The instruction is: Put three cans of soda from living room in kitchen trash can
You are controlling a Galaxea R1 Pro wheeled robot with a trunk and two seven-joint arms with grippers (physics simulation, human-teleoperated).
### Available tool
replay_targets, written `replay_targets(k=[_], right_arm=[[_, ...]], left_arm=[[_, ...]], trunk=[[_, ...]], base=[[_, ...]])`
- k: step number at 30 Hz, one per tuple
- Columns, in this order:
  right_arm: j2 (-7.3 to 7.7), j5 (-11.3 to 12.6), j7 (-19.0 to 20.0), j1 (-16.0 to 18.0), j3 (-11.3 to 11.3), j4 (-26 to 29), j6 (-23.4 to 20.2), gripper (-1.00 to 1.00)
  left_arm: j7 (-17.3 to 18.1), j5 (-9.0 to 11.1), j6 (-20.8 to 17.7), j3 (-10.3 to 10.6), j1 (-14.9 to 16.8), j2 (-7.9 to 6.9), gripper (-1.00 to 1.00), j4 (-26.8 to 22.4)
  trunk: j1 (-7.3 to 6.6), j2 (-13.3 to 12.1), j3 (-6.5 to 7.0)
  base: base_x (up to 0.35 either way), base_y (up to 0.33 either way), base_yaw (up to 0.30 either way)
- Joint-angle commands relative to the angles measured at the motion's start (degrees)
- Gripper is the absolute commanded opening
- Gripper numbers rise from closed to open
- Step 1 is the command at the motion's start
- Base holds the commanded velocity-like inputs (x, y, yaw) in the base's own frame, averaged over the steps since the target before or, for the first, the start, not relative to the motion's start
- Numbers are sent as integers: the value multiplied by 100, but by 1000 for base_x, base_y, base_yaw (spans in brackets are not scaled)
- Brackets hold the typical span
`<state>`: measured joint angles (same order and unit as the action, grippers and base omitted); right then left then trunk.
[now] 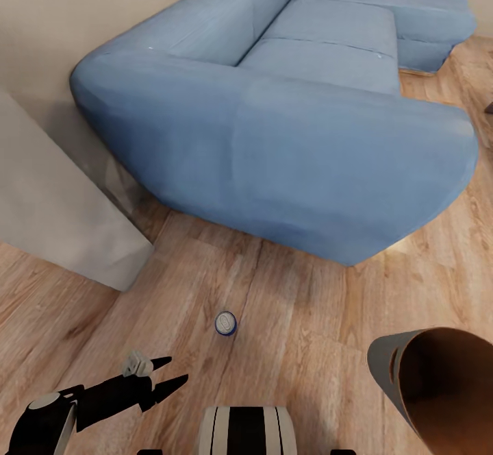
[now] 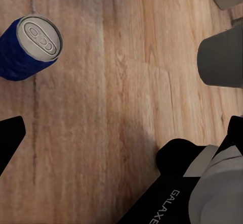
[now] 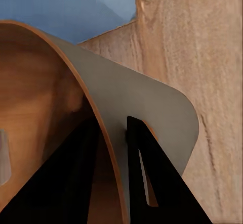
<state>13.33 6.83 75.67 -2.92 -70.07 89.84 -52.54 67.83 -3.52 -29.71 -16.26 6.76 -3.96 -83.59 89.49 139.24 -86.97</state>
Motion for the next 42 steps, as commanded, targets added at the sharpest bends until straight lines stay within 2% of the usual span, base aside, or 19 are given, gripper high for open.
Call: replay_targets(k=[1,13,27,29,32,42], right_arm=[[-8,102,18,2,1,7,-109,-100],[-15,108,27,2,-92,7,-126,-100],[-10,108,35,2,-94,7,-134,-100],[-13,108,35,2,-149,7,-134,-100],[-12,112,35,2,-267,7,-128,-100],[-36,112,35,2,-289,7,-67,-100]], left_arm=[[-5,0,0,1,1,0,100,0],[-23,1,0,0,0,0,100,8],[-24,9,0,1,-3,5,100,18],[-24,9,0,0,-2,6,100,21],[-24,9,0,0,-4,8,100,27],[-42,-16,-2,4,-1,26,100,35]], trunk=[[-1,0,0],[-1,0,0],[-1,0,-47],[-1,0,-55],[-1,0,-58],[-1,0,-59]], base=[[0,0,0],[0,0,-7],[0,0,-221],[0,0,-232],[0,0,-75],[0,0,-7]])
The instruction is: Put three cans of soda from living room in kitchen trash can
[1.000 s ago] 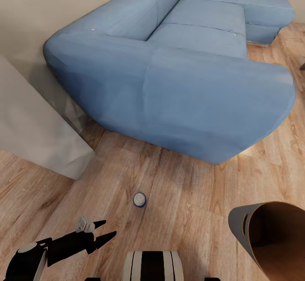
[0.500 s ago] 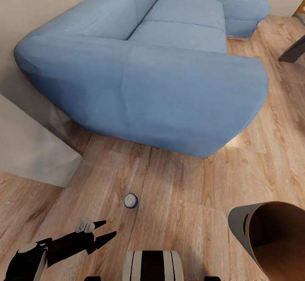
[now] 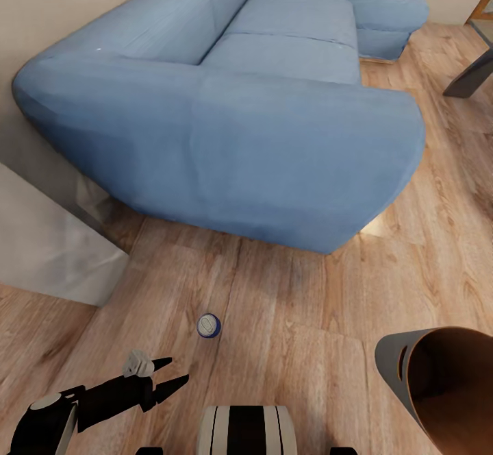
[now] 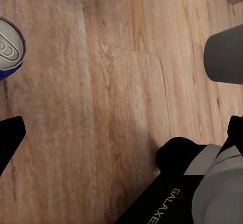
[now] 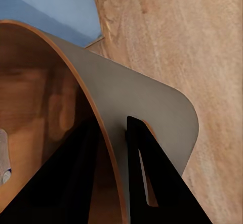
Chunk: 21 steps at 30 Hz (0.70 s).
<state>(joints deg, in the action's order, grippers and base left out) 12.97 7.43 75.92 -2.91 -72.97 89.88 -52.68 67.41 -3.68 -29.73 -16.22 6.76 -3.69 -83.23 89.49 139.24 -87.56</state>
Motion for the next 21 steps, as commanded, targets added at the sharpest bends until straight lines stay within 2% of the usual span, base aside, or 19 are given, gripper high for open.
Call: replay_targets(k=[1,21], right_arm=[[-3,54,10,1,1,3,-50,-100],[-15,-16,7,1,62,3,-42,-100]], left_arm=[[0,0,-2,1,-1,0,100,0],[-10,-15,1,1,-3,0,100,22]], trunk=[[0,0,0],[0,0,0]], base=[[0,0,0],[0,0,0]])
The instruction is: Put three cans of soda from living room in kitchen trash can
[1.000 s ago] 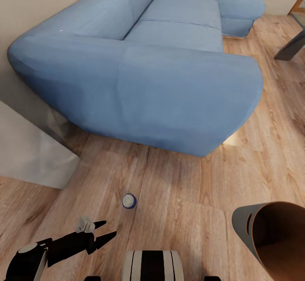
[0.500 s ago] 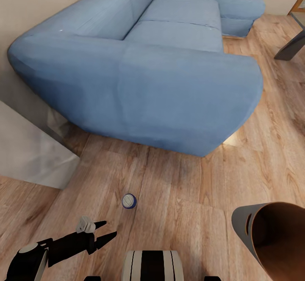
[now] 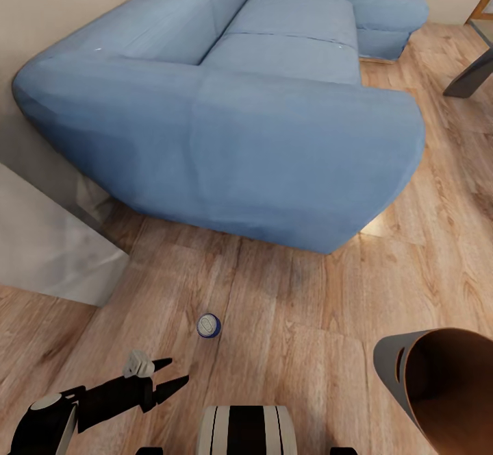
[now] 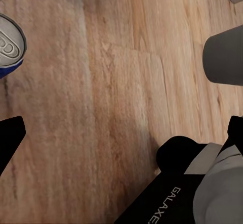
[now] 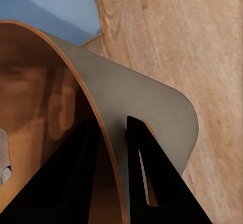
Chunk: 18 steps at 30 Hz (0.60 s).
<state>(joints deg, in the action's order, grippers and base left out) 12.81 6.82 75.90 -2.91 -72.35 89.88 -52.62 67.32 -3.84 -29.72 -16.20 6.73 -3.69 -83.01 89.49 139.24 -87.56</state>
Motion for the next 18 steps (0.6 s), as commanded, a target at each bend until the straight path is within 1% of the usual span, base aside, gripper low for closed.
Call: replay_targets(k=[1,3,4,6,8,12,13,14,15,17,18], right_arm=[[11,43,8,1,1,3,-52,-100],[20,36,1,1,8,3,-53,-100],[22,29,-8,1,18,3,-52,-100],[21,24,-17,1,112,3,-54,-100],[36,22,-15,1,265,3,-87,-100],[56,22,-8,1,341,1,-106,-100],[67,22,-6,1,361,1,-108,-100],[71,22,-9,1,363,2,-108,-100],[77,20,-11,1,362,-1,-103,-100],[80,15,-13,1,358,0,-101,-100],[81,14,-13,1,360,2,-100,-100]], left_arm=[[-3,-16,-3,1,-2,0,100,11],[-24,-35,-16,6,-1,-9,100,-25],[-46,-39,-90,5,1,-15,100,-42],[-65,-29,-238,-2,3,-23,100,-28],[-83,-24,-306,-10,4,-18,100,-15],[-305,-24,-361,-12,3,-9,100,-11],[-735,-30,-464,-1,2,-3,100,-20],[-939,-22,-530,9,2,-2,100,-45],[-1279,-11,-686,24,3,-1,100,-128],[-1488,0,-796,39,9,5,100,-224],[-1538,3,-823,43,14,7,100,-246]], trunk=[[0,0,0],[0,0,0],[0,0,0],[0,0,0],[0,0,0],[0,0,0],[0,0,0],[0,0,0],[0,0,0],[0,0,0],[0,0,0]], base=[[0,0,0],[0,0,0],[0,0,0],[0,0,0],[0,0,0],[0,0,0],[0,0,0],[0,0,0],[0,0,0],[0,0,0],[0,0,0]])
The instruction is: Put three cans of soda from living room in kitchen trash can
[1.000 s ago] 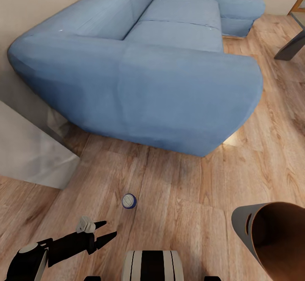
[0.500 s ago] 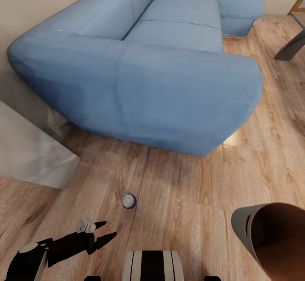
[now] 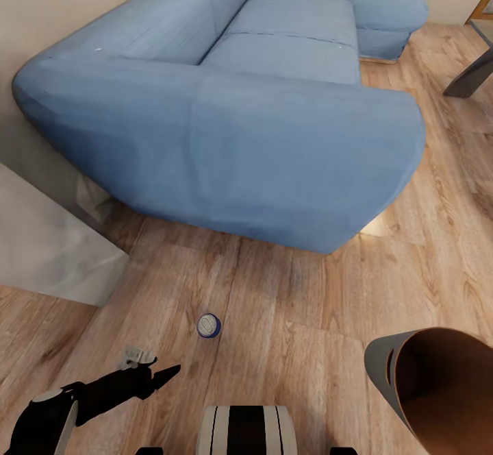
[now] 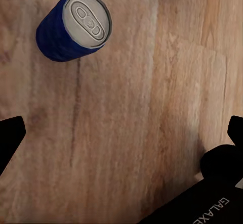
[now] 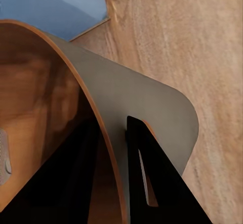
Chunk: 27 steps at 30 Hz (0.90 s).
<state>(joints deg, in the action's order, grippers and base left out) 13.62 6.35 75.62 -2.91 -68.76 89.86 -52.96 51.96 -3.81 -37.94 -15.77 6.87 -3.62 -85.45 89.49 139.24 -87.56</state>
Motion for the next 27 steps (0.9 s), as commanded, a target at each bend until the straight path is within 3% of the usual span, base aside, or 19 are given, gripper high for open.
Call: replay_targets(k=[1,10,13,14,16,17,19,20,23,27], right_arm=[[0,61,14,1,2,1,-60,-100],[-48,72,80,1,-53,0,19,-100],[-92,75,79,1,-41,2,23,-100],[-91,81,78,1,-15,3,10,-100],[-89,84,80,1,-13,0,7,-100],[-79,82,83,1,-14,-2,11,-100],[-78,79,80,1,-26,-3,13,-100],[-80,78,80,1,-31,-4,17,-100],[-77,76,78,1,-51,-4,18,-100],[-64,72,70,1,-51,-4,15,-100]], left_arm=[[-28,1,-15,2,4,1,100,-12],[-65,-13,-29,11,7,2,100,-25],[-488,-27,-136,5,40,15,100,-28],[-1325,-20,-612,44,471,248,100,-5],[-1822,-49,-935,266,890,589,100,64],[-2258,-104,-1096,664,1250,871,100,250],[-2852,-116,-1156,1051,1638,1044,100,670],[-3029,-106,-1160,1126,1762,1090,100,820],[-3283,-85,-1164,1232,1976,1167,100,1056],[-3364,-75,-1168,1257,2071,1261,100,1207]], trunk=[[0,0,0],[0,0,0],[0,0,0],[0,0,0],[0,0,0],[0,0,0],[0,0,0],[0,0,0],[0,0,0],[0,0,0]], base=[[0,0,0],[0,0,0],[0,0,0],[0,0,0],[0,0,0],[0,0,0],[0,0,0],[0,0,0],[0,0,0],[0,0,0]])
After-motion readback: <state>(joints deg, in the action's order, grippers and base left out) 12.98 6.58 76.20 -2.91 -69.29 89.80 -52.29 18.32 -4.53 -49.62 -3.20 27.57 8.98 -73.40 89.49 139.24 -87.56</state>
